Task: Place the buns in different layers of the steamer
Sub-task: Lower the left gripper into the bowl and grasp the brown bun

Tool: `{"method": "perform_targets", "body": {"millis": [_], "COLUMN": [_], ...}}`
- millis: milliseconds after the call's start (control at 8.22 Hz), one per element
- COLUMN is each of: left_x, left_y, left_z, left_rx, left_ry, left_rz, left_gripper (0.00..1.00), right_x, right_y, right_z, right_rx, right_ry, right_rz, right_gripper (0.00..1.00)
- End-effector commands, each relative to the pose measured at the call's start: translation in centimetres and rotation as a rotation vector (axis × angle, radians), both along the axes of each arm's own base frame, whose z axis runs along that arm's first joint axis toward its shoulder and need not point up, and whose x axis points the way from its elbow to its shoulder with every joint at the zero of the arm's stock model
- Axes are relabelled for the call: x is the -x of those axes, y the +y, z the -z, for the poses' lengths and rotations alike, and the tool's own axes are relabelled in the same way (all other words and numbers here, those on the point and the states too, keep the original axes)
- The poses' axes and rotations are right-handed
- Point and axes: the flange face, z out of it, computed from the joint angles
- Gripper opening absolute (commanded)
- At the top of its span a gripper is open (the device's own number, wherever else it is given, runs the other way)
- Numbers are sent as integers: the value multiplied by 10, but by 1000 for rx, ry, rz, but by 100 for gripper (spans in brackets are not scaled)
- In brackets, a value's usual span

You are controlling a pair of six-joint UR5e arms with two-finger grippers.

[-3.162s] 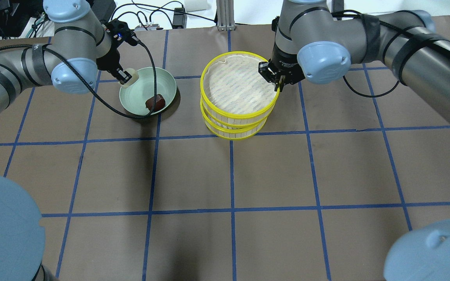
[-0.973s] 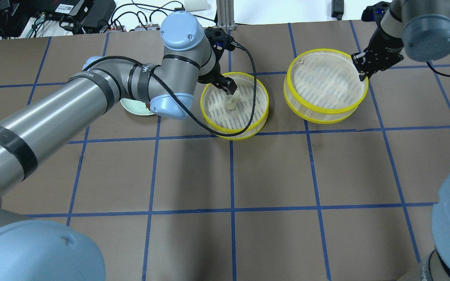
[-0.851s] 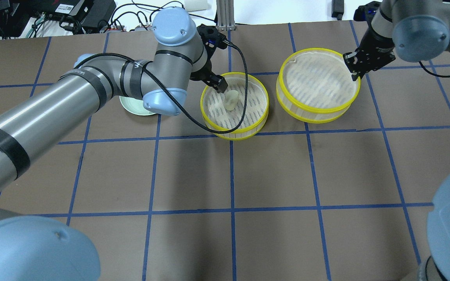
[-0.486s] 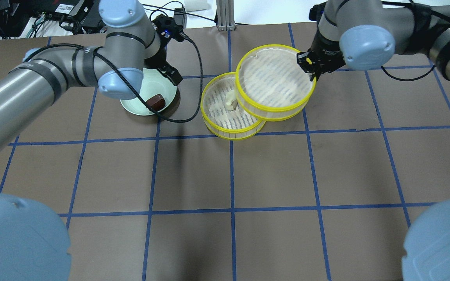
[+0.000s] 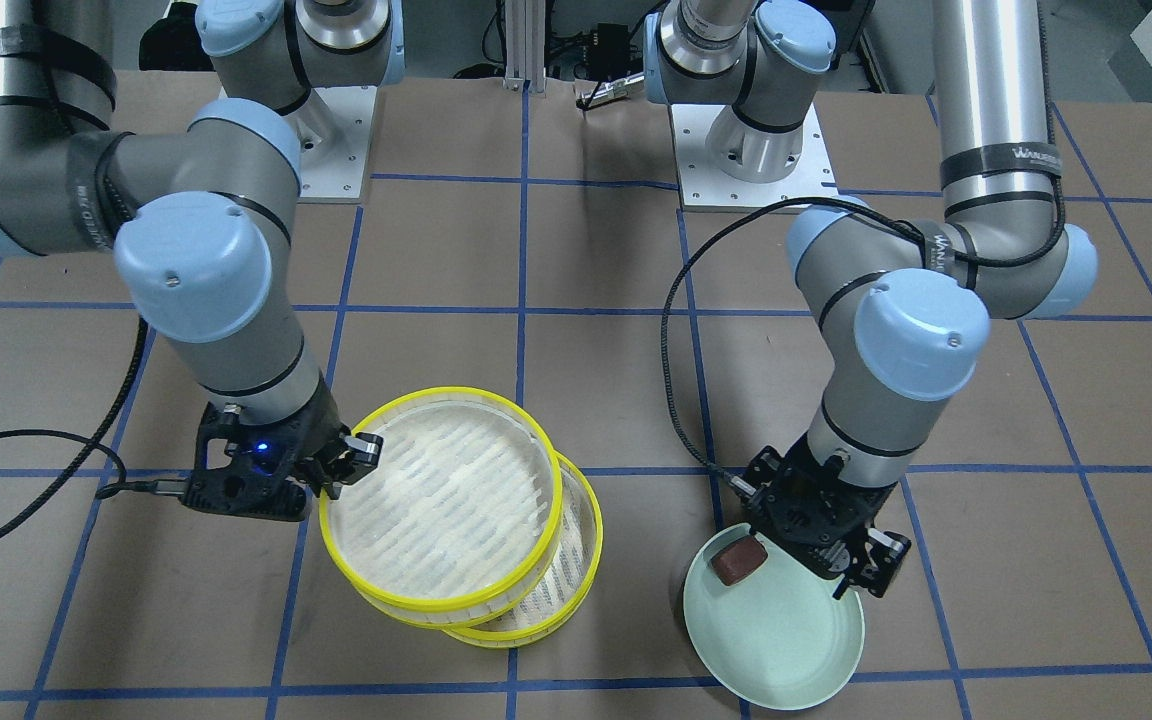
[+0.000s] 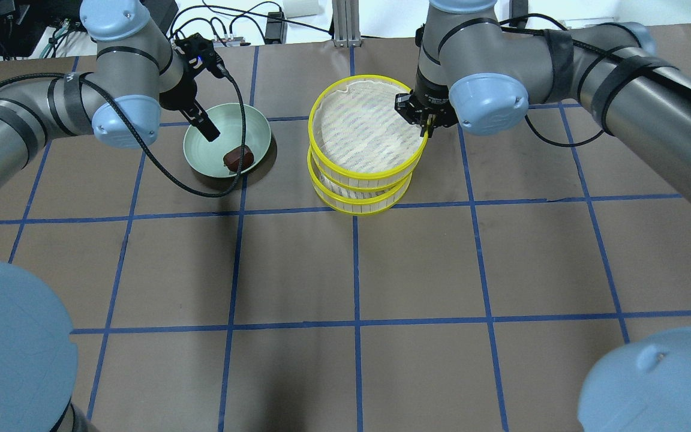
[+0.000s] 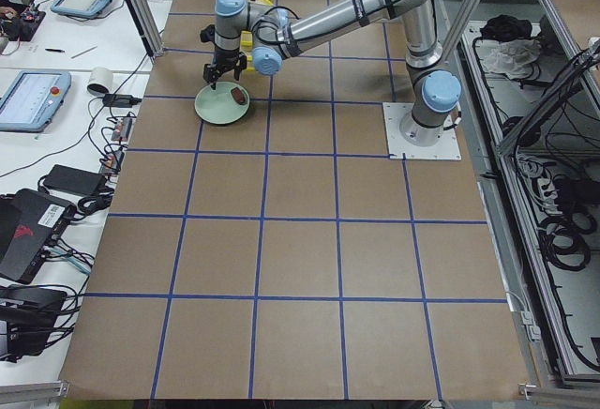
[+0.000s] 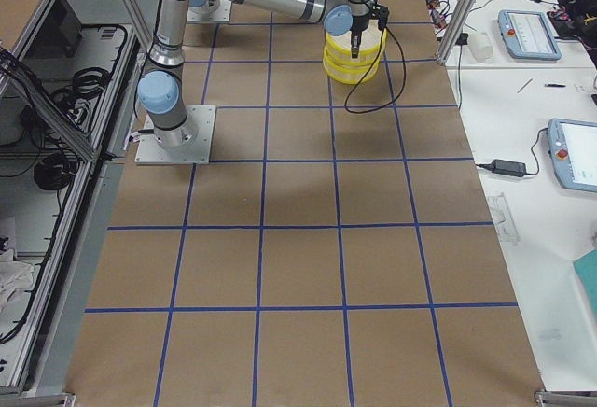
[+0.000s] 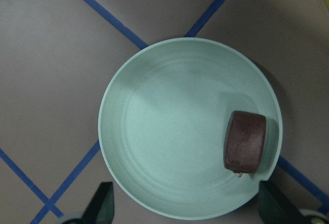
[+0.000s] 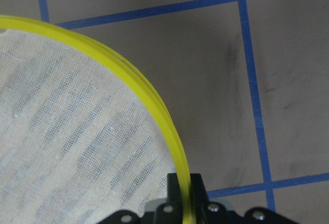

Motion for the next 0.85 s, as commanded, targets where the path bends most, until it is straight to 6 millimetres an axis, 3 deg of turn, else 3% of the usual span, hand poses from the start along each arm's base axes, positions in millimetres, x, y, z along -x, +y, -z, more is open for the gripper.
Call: {"method": "perform_targets", "body": {"millis": [0,122,365,608,730], "left_x": [6,9,15,15,14], "left_y": [20,29,28,23,15], "left_z": [49,62,67,76,69], "left_rx": [-100,-128,-136,-139,-117], "left_ry": [105,129,201,201,198], "left_rz": [10,-8,-46,-29,-26], "left_gripper": [99,98,97,80,78], "right_x": [-10,-10,-11,-11,-10], "right_y": [0,-2,-2,1,4], "right_z": [15,19,24,29,33], "right_rx": [-10,-14,-28,-41,-50], "right_ry": [-8,-6,-15,-12,-8], "right_rz": [54,59,82,81,80], "right_gripper": [0,0,0,0,0]}}
